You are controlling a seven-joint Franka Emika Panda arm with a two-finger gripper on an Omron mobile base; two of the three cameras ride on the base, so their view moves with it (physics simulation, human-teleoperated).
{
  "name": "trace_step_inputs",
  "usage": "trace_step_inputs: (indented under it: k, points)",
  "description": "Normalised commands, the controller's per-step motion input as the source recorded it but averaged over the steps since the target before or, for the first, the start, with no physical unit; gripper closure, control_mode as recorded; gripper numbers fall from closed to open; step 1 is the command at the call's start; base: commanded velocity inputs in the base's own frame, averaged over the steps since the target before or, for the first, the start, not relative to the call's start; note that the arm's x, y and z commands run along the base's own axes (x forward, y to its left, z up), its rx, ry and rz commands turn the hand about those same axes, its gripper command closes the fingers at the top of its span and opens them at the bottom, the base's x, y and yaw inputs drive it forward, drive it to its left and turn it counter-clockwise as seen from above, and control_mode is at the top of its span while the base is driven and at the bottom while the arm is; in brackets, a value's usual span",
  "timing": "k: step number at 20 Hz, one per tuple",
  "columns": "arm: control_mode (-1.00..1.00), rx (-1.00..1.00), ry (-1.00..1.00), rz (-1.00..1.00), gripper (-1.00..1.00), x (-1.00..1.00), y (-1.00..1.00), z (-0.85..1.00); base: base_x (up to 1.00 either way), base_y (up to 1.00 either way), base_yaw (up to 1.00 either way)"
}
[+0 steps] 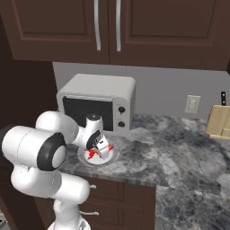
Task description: Place the fish on the bottom rack of the oven, and slide the tray back inside. Close the oven door.
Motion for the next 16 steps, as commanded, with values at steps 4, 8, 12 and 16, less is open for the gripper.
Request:
trace_step_inputs:
  k: [4, 8, 12, 16]
  points:
    - [-1.0, 0.0, 0.0, 0.0, 1.0, 0.09, 0.0, -0.2, 0.0, 0.0, 0.0]
    - [-1.0, 0.0, 0.0, 0.0, 1.0, 0.0, 0.0, 0.0, 0.0, 0.0, 0.0]
    - [-1.0, -0.01, -0.07, 0.0, 1.0, -0.4, 0.0, 0.23, 0.0, 0.0, 0.0]
    - [-1.0, -0.07, -0.21, 0.01, 1.0, -0.79, -0.02, 0.97, 0.0, 0.0, 0.0]
